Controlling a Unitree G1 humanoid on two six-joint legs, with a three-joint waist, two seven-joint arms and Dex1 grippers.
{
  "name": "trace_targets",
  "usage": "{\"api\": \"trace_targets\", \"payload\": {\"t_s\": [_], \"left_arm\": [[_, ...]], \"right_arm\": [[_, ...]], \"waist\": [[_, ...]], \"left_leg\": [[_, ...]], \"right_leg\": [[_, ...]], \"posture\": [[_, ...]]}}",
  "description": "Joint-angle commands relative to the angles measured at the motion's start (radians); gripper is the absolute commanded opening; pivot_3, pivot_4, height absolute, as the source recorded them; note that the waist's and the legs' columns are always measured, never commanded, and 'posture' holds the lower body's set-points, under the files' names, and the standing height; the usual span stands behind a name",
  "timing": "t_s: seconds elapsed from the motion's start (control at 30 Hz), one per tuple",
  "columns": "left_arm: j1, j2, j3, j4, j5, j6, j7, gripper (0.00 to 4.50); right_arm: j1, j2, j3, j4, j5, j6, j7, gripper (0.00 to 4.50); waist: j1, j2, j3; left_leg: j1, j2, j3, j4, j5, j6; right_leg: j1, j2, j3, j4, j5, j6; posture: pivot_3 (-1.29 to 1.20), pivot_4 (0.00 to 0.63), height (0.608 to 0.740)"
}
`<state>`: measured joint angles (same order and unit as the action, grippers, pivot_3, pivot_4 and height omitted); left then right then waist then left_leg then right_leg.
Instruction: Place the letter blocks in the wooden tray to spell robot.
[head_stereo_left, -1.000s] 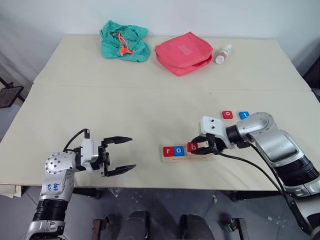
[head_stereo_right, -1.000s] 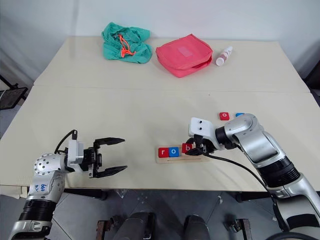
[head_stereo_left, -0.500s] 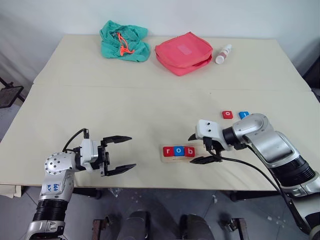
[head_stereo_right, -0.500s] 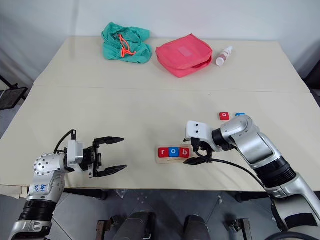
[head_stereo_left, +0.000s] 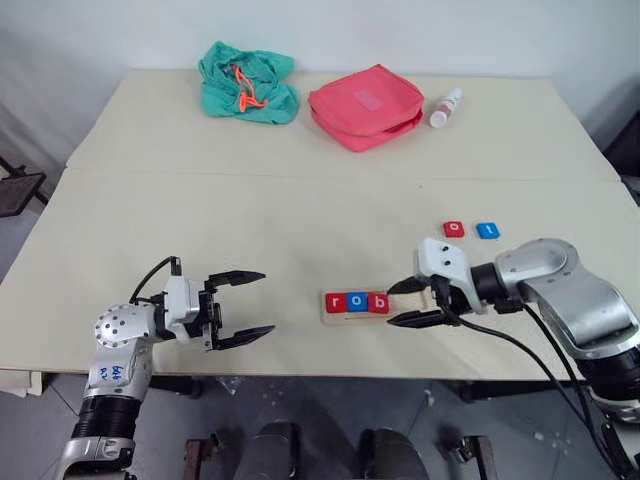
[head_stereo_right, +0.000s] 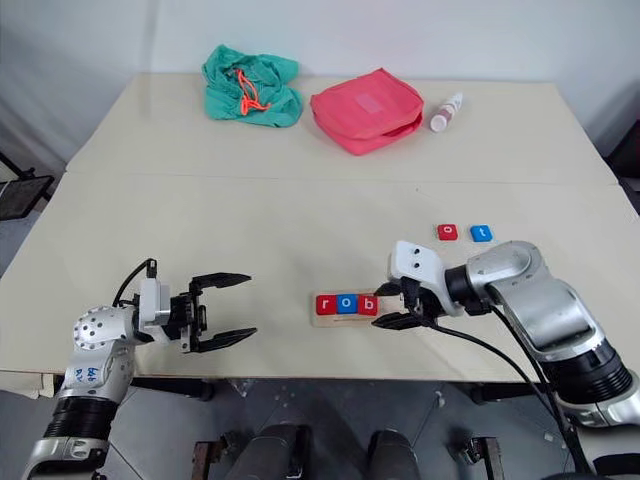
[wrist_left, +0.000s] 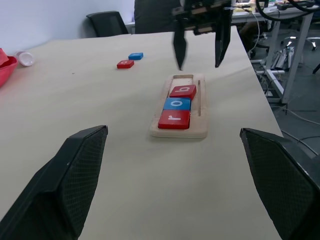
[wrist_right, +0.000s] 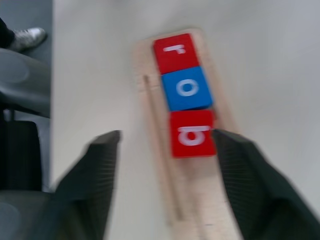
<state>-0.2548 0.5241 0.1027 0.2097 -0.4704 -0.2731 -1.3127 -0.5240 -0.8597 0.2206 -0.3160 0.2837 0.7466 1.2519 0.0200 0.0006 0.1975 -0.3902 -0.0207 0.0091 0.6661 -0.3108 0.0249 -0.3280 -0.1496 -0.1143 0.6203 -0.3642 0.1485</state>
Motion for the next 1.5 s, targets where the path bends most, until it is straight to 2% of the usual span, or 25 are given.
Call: {"api": "trace_targets", "payload": {"t_s": [0.03, 0.13, 0.17, 0.5, 0.83, 1.1, 1.2, 1.3, 1.4, 1.5], "left_arm": [[-0.01, -0.001, 0.004, -0.006, -0.008, -0.017, -0.006, 4.5], [-0.009, 0.001, 0.003, -0.006, -0.008, -0.015, -0.008, 4.5], [-0.007, 0.002, 0.004, -0.008, -0.008, -0.014, -0.008, 4.5], [0.034, 0.017, 0.018, -0.051, -0.014, -0.004, 0.009, 4.5], [0.028, 0.007, 0.011, -0.042, -0.005, -0.008, 0.019, 4.5], [-0.009, -0.011, -0.006, -0.003, 0.0, -0.017, 0.007, 4.5], [-0.02, -0.016, -0.01, 0.011, 0.003, -0.018, 0.002, 4.5], [-0.043, -0.019, -0.013, 0.036, 0.005, -0.02, -0.007, 4.5], [-0.059, -0.021, -0.016, 0.057, 0.005, -0.023, -0.019, 4.5], [-0.067, -0.021, -0.017, 0.067, 0.005, -0.022, -0.028, 4.5]], "right_arm": [[0.014, -0.011, -0.023, -0.041, 0.025, 0.014, -0.021, 1.39], [0.025, 0.002, 0.01, -0.008, 0.009, -0.015, -0.032, 0.25], [0.023, 0.008, 0.019, 0.005, 0.003, -0.025, -0.035, 0.04], [-0.025, 0.044, 0.083, 0.11, -0.042, -0.097, -0.044, 0.04], [-0.02, 0.036, 0.063, 0.094, -0.041, -0.1, -0.049, 0.04], [0.065, -0.021, -0.104, 0.023, 0.062, -0.047, -0.062, 0.04], [0.135, -0.026, -0.218, 0.046, 0.079, -0.076, -0.109, 0.04], [0.2, 0.03, -0.38, 0.11, 0.092, -0.172, -0.204, 0.04], [0.251, 0.058, -0.484, 0.133, 0.118, -0.175, -0.266, 0.62], [0.318, 0.071, -0.557, 0.135, 0.139, -0.188, -0.294, 1.59]], "waist": [[0.0, 0.0, 0.0], [0.0, 0.0, 0.0], [0.0, 0.0, 0.0], [0.0, 0.0, 0.0], [0.0, 0.0, 0.0], [0.004, 0.0, 0.0], [0.005, 0.0, 0.0], [0.005, 0.0, 0.0], [0.005, 0.0, 0.0], [0.004, 0.0, 0.0]], "left_leg": [[0.0, 0.0, 0.0, 0.0, 0.0, 0.0], [0.0, 0.0, 0.0, 0.0, 0.0, 0.0], [0.0, 0.0, 0.0, 0.0, 0.0, 0.0], [0.0, 0.0, 0.0, 0.0, 0.0, 0.0], [0.0, 0.0, 0.0, 0.0, 0.0, 0.0], [0.0, -0.001, 0.0, 0.0, 0.0, 0.0], [0.0, 0.0, -0.001, 0.0, 0.0, 0.0], [0.0, -0.001, 0.0, 0.0, 0.0, 0.0], [0.0, 0.0, 0.001, 0.0, 0.0, 0.0], [0.0, 0.0, 0.0, -0.001, 0.0, 0.0]], "right_leg": [[0.0, 0.0, 0.0, 0.0, 0.0, 0.0], [0.0, 0.0, 0.0, 0.0, 0.0, 0.0], [0.0, 0.0, 0.0, 0.0, 0.0, 0.0], [0.0, 0.0, 0.0, 0.0, 0.0, 0.0], [0.0, 0.0, 0.0, 0.0, 0.0, 0.0], [0.0, 0.0, 0.0, 0.0, 0.0, 0.0], [0.0, 0.0, -0.001, 0.0, 0.0, 0.0], [0.001, 0.0, -0.001, 0.0, 0.0, 0.0], [0.001, 0.0, 0.0, 0.0, 0.0, 0.0], [0.001, 0.0, -0.001, 0.0, 0.0, 0.0]], "posture": [[0.0, 0.15, 0.74], [0.0, 0.15, 0.74], [0.0, 0.15, 0.74], [0.0, 0.15, 0.74], [0.0, 0.15, 0.74], [0.0, 0.15, 0.74], [0.0, 0.15, 0.74], [0.0, 0.15, 0.74], [0.0, 0.15, 0.74], [0.0, 0.15, 0.74]]}}
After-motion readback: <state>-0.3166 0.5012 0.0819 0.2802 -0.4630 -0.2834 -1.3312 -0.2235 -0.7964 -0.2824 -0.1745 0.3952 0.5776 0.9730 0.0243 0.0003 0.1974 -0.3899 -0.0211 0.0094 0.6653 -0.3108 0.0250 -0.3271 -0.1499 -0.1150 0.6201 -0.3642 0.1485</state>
